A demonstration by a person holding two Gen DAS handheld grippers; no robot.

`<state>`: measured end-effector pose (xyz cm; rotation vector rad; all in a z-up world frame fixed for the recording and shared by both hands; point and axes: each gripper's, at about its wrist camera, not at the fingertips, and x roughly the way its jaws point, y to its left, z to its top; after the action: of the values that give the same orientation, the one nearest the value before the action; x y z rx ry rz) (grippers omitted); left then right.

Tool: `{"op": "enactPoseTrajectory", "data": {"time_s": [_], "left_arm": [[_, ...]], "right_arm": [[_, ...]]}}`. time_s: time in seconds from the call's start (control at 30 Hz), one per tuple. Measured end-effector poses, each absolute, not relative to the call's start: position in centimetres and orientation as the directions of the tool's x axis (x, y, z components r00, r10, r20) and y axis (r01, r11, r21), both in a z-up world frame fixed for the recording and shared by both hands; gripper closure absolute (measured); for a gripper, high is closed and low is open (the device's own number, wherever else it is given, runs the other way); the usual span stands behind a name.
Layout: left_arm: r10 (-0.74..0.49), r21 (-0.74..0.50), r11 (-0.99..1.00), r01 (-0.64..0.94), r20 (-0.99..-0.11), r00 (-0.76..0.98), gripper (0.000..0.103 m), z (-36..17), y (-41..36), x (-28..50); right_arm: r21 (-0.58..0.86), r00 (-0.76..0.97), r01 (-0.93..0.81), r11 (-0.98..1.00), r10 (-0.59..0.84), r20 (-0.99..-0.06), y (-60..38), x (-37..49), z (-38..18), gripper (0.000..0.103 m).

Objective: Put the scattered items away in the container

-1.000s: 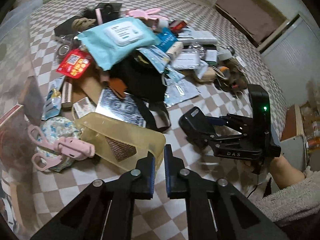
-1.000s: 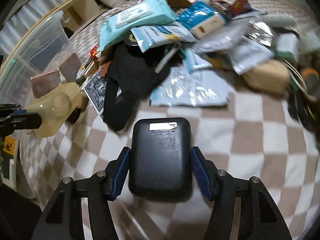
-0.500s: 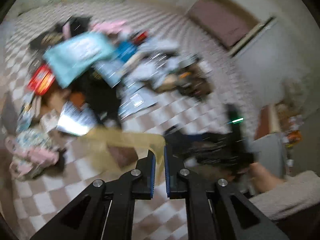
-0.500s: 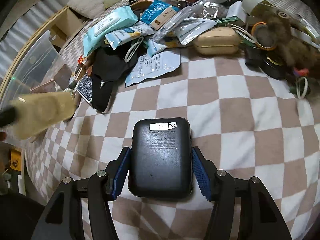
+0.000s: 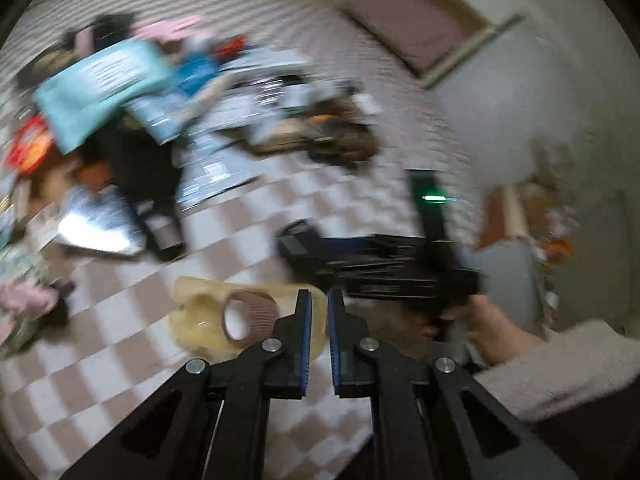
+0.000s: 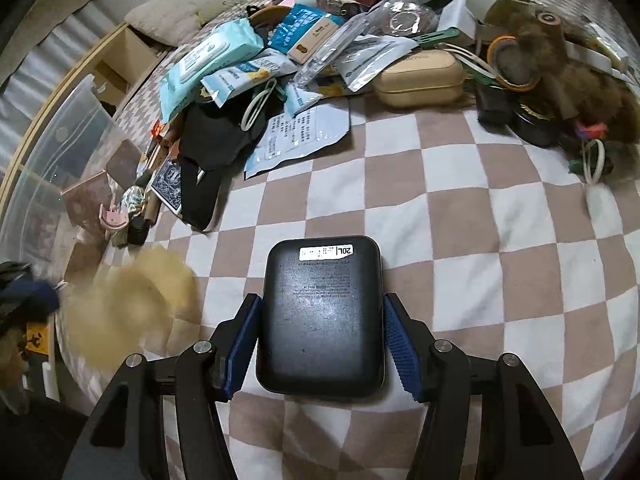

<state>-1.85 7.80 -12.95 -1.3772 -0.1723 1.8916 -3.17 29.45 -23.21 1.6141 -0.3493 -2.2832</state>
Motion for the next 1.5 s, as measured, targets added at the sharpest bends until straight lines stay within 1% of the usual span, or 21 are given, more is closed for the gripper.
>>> {"op": "enactPoseTrajectory", "data": {"time_s": [0.07, 0.17, 0.23, 0.3, 0.43, 0.47, 0.5, 0.57, 0.6, 0.63, 0.77, 0.87, 1.07, 1.1, 1.13, 1.23, 1.27, 1.37, 1.5], "left_arm": [[0.608, -0.476, -0.72, -0.504, -0.784, -0.128, 0.094, -13.5, 7.6, -2.1], [0.489, -0.399, -0.82, -0.411, -0.861, -0.14, 0.094, -16.1, 5.6, -3.4], [0.432, -0.355, -0.857, -0.374, -0.89, -0.144, 0.094, -17.3, 4.4, -3.6], [0.406, -0.331, -0.868, -0.371, -0.902, -0.147, 0.094, -17.7, 3.9, -3.5], [0.388, -0.294, -0.855, -0.427, -0.909, -0.153, 0.094, -17.3, 5.3, -2.8], [0.388, -0.289, -0.848, -0.444, -0.909, -0.151, 0.089, -17.2, 6.0, -2.7], [0.388, -0.286, -0.843, -0.456, -0.91, -0.148, 0.073, -17.2, 6.7, -2.7], [0.392, -0.281, -0.829, -0.483, -0.909, -0.143, 0.051, -17.0, 7.8, -2.6], [0.393, -0.279, -0.822, -0.496, -0.908, -0.141, 0.051, -16.9, 8.4, -2.5], [0.393, -0.274, -0.815, -0.51, -0.909, -0.14, 0.051, -16.8, 9.0, -2.5], [0.377, -0.243, -0.793, -0.559, -0.916, -0.136, 0.051, -16.8, 11.1, -2.4], [0.344, -0.204, -0.78, -0.592, -0.93, -0.133, 0.051, -17.1, 12.3, -2.1], [0.236, -0.095, -0.773, -0.627, -0.961, -0.145, 0.051, -18.4, 13.4, -1.8], [0.223, -0.079, -0.765, -0.639, -0.963, -0.148, 0.051, -18.5, 13.7, -1.7], [0.211, -0.064, -0.757, -0.651, -0.966, -0.151, 0.051, -18.7, 14.0, -1.6], [0.18, -0.022, -0.728, -0.685, -0.971, -0.159, 0.051, -19.1, 14.8, -1.3], [0.174, -0.016, -0.722, -0.691, -0.972, -0.16, 0.051, -19.2, 15.0, -1.3], [0.165, -0.023, -0.715, -0.699, -0.977, -0.137, 0.065, -19.7, 15.4, -1.6], [0.149, -0.017, -0.707, -0.707, -0.981, -0.125, 0.065, -20.3, 15.8, -1.7]], "right_arm": [[0.374, -0.308, 0.112, -0.921, -0.389, -0.868, 29.7, -3.2, -23.2, 0.042], [0.376, -0.307, 0.102, -0.921, -0.388, -0.869, 30.0, -3.2, -23.2, 0.042], [0.373, -0.31, 0.101, -0.922, -0.385, -0.869, 30.1, -3.1, -23.1, 0.042], [0.365, -0.314, 0.105, -0.925, -0.379, -0.87, 30.2, -3.0, -23.0, 0.042], [0.319, -0.307, 0.131, -0.939, -0.345, -0.887, 29.8, -2.8, -23.1, 0.042], [0.3, -0.31, 0.139, -0.944, -0.329, -0.892, 29.6, -2.7, -23.1, 0.042], [0.287, -0.328, 0.144, -0.947, -0.319, -0.889, 29.5, -2.5, -22.9, 0.042], [0.281, -0.374, 0.154, -0.947, -0.319, -0.871, 29.6, -2.2, -21.9, 0.039], [0.284, -0.388, 0.153, -0.946, -0.322, -0.864, 29.7, -2.2, -21.3, 0.03], [0.293, -0.403, 0.149, -0.944, -0.328, -0.854, 29.9, -2.2, -20.7, 0.029], [0.326, -0.449, 0.138, -0.935, -0.353, -0.821, 30.9, -2.1, -18.1, 0.029], [0.347, -0.449, 0.149, -0.926, -0.377, -0.811, 31.1, -1.5, -17.1, 0.029], [0.363, -0.391, 0.196, -0.911, -0.412, -0.823, 29.8, 0.7, -17.8, 0.029], [0.365, -0.379, 0.205, -0.908, -0.418, -0.826, 29.4, 1.1, -18.1, 0.034], [0.365, -0.369, 0.213, -0.906, -0.421, -0.829, 29.0, 1.5, -18.4, 0.047], [0.376, -0.341, 0.198, -0.905, -0.423, -0.839, 28.4, 2.0, -19.7, 0.057], [0.384, -0.332, 0.19, -0.904, -0.427, -0.841, 28.4, 2.1, -20.2, 0.059], [0.401, -0.305, 0.185, -0.897, -0.441, -0.844, 28.1, 2.3, -21.2, 0.061], [0.411, -0.279, 0.196, -0.89, -0.452, -0.847, 27.5, 2.8, -22.0, 0.061]]}}
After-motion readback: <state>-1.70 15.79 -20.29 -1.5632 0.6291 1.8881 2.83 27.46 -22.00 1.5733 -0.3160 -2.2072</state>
